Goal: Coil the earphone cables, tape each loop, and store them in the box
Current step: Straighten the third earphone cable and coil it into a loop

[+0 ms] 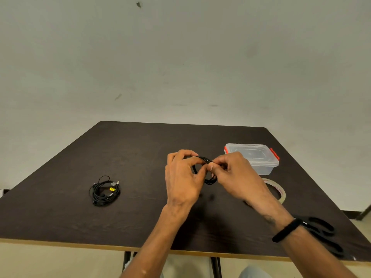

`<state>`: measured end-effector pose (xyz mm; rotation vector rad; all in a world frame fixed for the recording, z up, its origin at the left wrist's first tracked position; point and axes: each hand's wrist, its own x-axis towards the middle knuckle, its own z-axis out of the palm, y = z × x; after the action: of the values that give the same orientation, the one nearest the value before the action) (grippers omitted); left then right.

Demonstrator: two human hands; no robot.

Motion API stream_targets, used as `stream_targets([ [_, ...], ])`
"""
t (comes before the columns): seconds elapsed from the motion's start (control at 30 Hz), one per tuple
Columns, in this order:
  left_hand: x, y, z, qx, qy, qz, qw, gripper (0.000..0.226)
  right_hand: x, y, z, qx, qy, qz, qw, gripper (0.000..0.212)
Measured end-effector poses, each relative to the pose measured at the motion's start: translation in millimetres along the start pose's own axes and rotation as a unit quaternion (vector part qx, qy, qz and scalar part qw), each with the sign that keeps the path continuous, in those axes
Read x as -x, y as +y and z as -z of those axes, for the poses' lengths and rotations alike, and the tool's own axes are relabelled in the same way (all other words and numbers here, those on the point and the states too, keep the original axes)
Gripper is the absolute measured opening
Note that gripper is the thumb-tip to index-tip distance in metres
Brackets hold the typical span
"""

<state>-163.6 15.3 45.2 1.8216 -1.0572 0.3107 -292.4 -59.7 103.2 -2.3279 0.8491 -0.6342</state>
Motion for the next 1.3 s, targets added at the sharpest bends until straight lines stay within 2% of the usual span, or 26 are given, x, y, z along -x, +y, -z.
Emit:
stream_targets([
  [0.13, -4, -8, 6, 0.013, -0.093, -0.053, 0.994, 0.012, 1, 5, -2, 0.044, 0.022, 0.001, 0.999, 0.021],
  [0.17, -5, -6, 10, 0.032, -0.125, -0.042, 0.991, 0.010, 2, 7, -3, 0.056, 0.032, 0.002, 0.998, 0.020],
  [0.23, -6, 3, 21, 0.114, -0.174, 0.038, 0.977, 0.008, 3, 9, -6, 0.071, 0.045, 0.008, 0.996, 0.019],
  [0.27, -8, 7, 24, 0.181, -0.198, 0.095, 0.959, 0.009, 4, 9, -7, 0.076, 0.048, 0.013, 0.996, 0.019],
  [0.37, -11, 11, 30, 0.333, -0.242, 0.271, 0.870, 0.011, 6, 8, -15, 0.122, 0.047, 0.035, 0.991, 0.022],
  [0.43, -13, 8, 33, 0.388, -0.258, 0.384, 0.797, 0.014, 6, 7, -21, 0.180, 0.048, 0.042, 0.982, 0.025],
  [0.5, -15, 10, 37, 0.400, -0.281, 0.436, 0.756, 0.022, 5, 9, -25, 0.209, 0.047, 0.040, 0.976, 0.026],
  [0.53, -17, 11, 39, 0.373, -0.295, 0.435, 0.765, 0.027, 4, 11, -26, 0.215, 0.046, 0.036, 0.975, 0.026],
  [0.57, -18, 11, 42, 0.316, -0.309, 0.416, 0.795, 0.031, 3, 13, -27, 0.221, 0.042, 0.031, 0.974, 0.026],
  [0.63, -22, 12, 45, 0.149, -0.345, 0.329, 0.866, 0.037, 2, 17, -30, 0.229, 0.034, 0.024, 0.972, 0.024],
  [0.67, -24, 13, 45, 0.060, -0.366, 0.272, 0.888, 0.042, 2, 19, -32, 0.230, 0.033, 0.023, 0.972, 0.024],
  [0.7, -28, 15, 45, -0.009, -0.382, 0.232, 0.895, 0.047, 2, 20, -34, 0.227, 0.035, 0.024, 0.973, 0.024],
  [0.77, -37, 19, 47, -0.047, -0.407, 0.200, 0.890, 0.050, 5, 21, -37, 0.220, 0.048, 0.024, 0.974, 0.023],
  [0.9, -64, 17, 49, 0.070, -0.408, 0.281, 0.866, 0.049, 9, 23, -39, 0.214, 0.062, 0.019, 0.975, 0.025],
  [1.07, -77, 9, 45, -0.014, -0.485, 0.257, 0.836, 0.055, 11, 21, -40, 0.237, 0.048, 0.032, 0.970, 0.026],
  [1.13, -80, 12, 43, 0.053, -0.488, 0.291, 0.821, 0.053, 12, 20, -42, 0.245, 0.056, 0.037, 0.967, 0.026],
  [1.3, -64, 13, 30, 0.240, -0.416, 0.377, 0.792, 0.032, 15, 21, -42, 0.214, 0.121, -0.002, 0.969, 0.025],
])
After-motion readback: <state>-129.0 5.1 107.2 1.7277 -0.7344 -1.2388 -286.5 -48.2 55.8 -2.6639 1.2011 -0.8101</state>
